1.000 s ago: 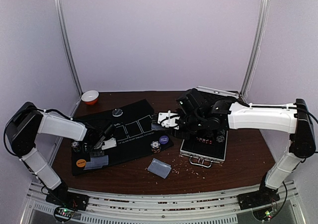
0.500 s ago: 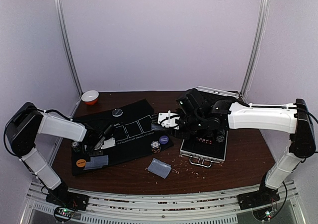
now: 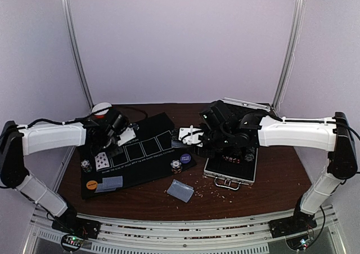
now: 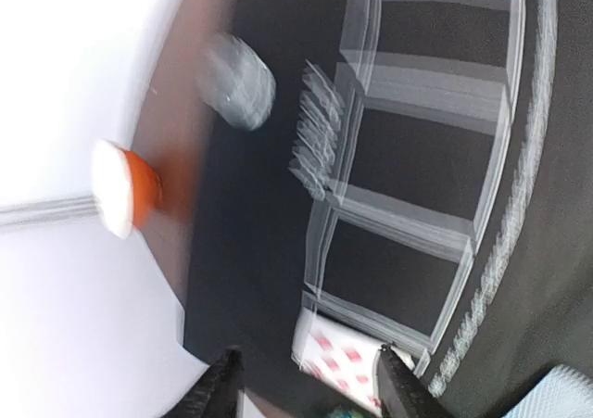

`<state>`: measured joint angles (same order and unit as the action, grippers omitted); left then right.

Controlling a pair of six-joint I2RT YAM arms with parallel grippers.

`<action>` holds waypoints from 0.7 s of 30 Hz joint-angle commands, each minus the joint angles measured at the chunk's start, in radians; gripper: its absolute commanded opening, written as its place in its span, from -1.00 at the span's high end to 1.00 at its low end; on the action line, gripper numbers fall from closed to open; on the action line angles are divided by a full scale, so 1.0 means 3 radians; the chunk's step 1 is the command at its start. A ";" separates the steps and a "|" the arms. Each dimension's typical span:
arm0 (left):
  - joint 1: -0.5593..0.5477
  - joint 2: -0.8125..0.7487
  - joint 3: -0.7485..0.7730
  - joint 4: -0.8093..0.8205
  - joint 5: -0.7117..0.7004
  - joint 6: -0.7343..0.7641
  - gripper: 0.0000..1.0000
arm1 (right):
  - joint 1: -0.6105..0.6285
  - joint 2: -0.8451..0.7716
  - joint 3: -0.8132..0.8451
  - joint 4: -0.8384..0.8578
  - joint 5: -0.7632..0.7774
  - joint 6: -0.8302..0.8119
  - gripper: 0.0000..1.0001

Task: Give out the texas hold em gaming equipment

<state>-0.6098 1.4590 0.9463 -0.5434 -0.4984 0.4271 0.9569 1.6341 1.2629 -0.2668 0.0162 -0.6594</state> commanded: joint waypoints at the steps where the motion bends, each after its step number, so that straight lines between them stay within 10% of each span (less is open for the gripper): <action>1: -0.0007 -0.0361 0.0559 0.0422 0.0937 -0.0960 -0.31 | -0.0017 -0.0079 0.0046 0.0033 -0.0011 0.0003 0.16; 8: -0.0002 -0.0412 0.0298 0.1769 0.3618 -0.2523 -0.71 | -0.0011 -0.0048 0.0115 0.0058 -0.0046 0.0026 0.16; 21: -0.0177 -0.0170 -0.0215 0.3025 0.3941 -0.3484 -0.96 | 0.0001 -0.0023 0.0106 0.0117 -0.0104 0.0060 0.16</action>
<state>-0.6262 1.3769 0.8829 0.2119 0.6079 -0.5499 0.9569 1.6344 1.2709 -0.2527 0.0029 -0.6552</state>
